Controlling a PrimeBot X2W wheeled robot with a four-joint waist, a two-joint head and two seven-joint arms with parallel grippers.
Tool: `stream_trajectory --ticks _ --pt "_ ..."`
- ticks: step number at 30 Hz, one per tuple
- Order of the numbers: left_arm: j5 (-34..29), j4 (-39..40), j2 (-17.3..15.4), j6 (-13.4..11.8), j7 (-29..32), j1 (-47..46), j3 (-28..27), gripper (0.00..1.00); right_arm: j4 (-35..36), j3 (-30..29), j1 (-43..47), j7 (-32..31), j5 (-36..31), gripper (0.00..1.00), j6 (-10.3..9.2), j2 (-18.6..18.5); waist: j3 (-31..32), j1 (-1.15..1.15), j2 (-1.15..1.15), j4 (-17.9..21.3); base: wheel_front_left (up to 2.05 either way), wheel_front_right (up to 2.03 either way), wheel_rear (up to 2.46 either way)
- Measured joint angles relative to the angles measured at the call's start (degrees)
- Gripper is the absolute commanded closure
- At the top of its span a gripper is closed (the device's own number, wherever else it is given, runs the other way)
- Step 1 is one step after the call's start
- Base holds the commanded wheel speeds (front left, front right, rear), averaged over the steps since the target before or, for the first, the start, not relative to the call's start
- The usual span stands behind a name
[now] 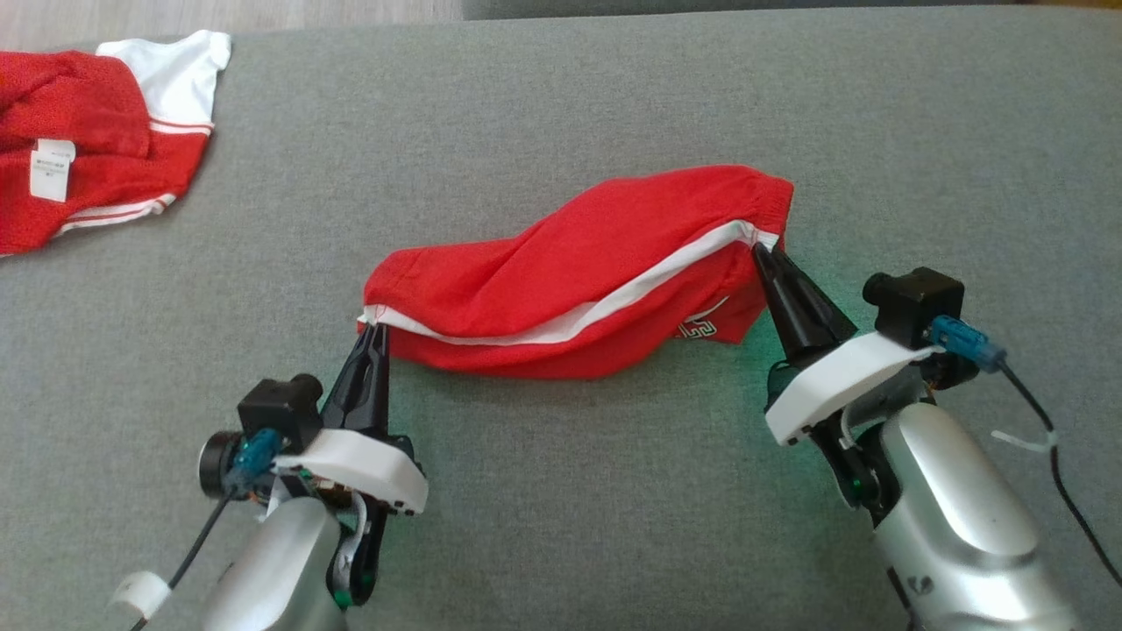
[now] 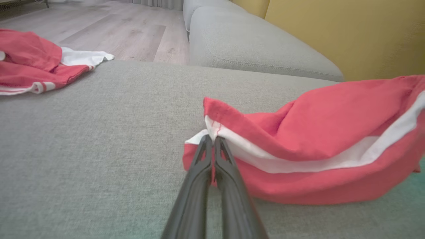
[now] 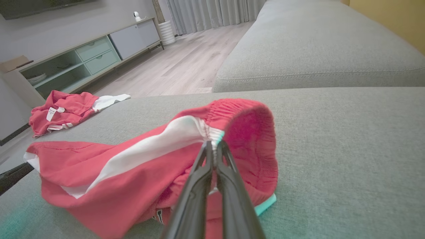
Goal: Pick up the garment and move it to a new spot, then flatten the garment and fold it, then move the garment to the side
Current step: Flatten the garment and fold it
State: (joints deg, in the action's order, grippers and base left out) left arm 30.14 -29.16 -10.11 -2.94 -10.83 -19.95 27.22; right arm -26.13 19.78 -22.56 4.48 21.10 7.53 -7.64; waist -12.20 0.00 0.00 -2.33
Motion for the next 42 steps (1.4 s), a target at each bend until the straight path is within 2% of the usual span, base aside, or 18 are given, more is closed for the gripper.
stream_trajectory --ticks 6,14,21,28,31,34,37,42 --pt "-1.1 4.3 -0.5 -0.1 -1.7 0.1 0.5 1.0 0.7 -1.5 0.6 1.6 -0.6 1.0 0.0 0.0 0.8 0.01 0.0 -0.2 0.0 0.0 0.0" --pt "-3.1 15.0 -3.0 -1.4 -2.4 0.7 0.3 1.0 6.9 -5.6 1.7 4.2 -2.7 1.0 0.0 0.0 3.4 0.0 0.0 -0.3 0.0 0.0 0.0" --pt "-4.8 31.1 -7.8 -3.7 -0.2 2.3 -1.5 1.0 21.1 -10.0 5.1 3.4 -5.3 1.0 0.0 -0.4 7.9 0.0 0.0 -0.2 0.0 0.0 0.0" --pt "-6.7 48.0 -13.6 -5.2 7.0 1.1 -4.2 1.0 39.7 -13.0 8.3 -2.5 -7.9 1.0 0.0 -0.4 11.8 -0.01 0.0 0.9 0.0 0.0 0.0" --pt "-7.1 52.5 -15.1 -5.2 10.6 -2.2 -5.0 1.0 45.8 -13.8 8.3 -5.2 -8.2 1.0 0.0 -0.4 11.8 -0.01 0.0 1.5 0.0 0.0 0.0" --pt "-7.5 53.8 -16.7 -4.9 13.4 -6.3 -5.3 1.0 48.8 -14.3 8.1 -7.8 -9.0 1.0 0.0 -0.7 10.7 0.0 0.0 1.9 0.0 0.0 0.0" --pt "-6.7 53.0 -16.7 -3.7 15.0 -9.5 -5.3 1.0 48.6 -14.4 7.3 -9.6 -8.9 1.0 0.0 -1.0 9.0 0.0 0.0 2.1 0.0 0.0 0.0" --pt "-4.6 44.2 -16.1 -0.9 16.1 -16.9 -5.3 1.0 39.9 -12.0 -1.5 -11.6 -6.7 1.0 0.0 -2.1 3.6 0.02 0.0 2.7 0.0 0.0 0.0"
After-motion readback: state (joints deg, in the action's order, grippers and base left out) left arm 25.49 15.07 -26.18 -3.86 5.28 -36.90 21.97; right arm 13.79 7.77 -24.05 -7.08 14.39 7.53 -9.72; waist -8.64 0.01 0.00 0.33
